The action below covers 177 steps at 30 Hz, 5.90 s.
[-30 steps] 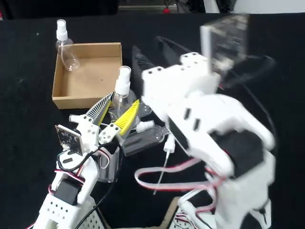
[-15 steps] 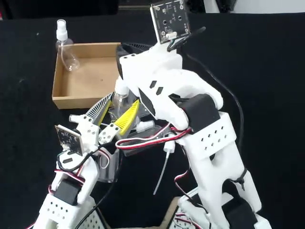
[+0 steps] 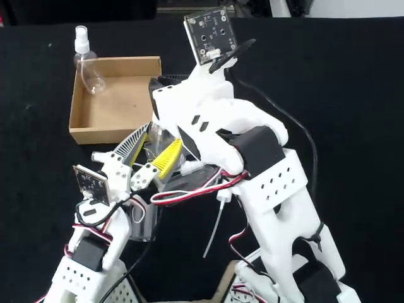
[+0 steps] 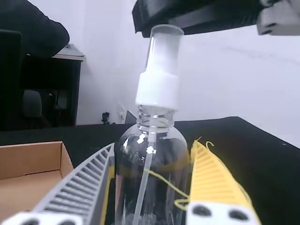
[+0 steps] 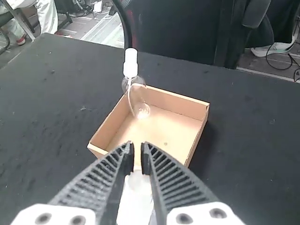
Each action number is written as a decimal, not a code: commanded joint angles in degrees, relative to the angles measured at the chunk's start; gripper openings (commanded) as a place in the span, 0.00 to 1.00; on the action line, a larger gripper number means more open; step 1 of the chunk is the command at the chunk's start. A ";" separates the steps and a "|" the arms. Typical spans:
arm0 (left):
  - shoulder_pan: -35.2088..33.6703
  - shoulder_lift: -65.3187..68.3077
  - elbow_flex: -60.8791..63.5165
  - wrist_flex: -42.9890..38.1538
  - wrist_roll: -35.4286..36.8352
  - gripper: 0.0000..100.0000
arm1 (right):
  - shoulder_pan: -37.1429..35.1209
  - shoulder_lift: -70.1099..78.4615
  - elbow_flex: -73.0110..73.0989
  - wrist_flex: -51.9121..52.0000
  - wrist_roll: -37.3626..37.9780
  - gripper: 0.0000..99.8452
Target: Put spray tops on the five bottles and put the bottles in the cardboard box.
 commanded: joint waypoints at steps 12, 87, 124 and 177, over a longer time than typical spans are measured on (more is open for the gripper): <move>-0.57 -0.70 1.19 -0.35 -0.26 0.19 | -6.24 -10.24 10.59 -4.66 0.53 0.02; -7.60 -0.70 -6.73 -3.25 -0.18 0.19 | 24.09 -68.35 78.90 -26.20 9.76 0.03; -7.78 -0.70 1.19 -6.77 -0.62 0.19 | 24.26 -68.35 78.90 -26.20 9.76 0.03; -11.74 43.08 -37.14 -7.91 -10.90 0.19 | 24.26 -68.35 80.13 -26.20 9.76 0.03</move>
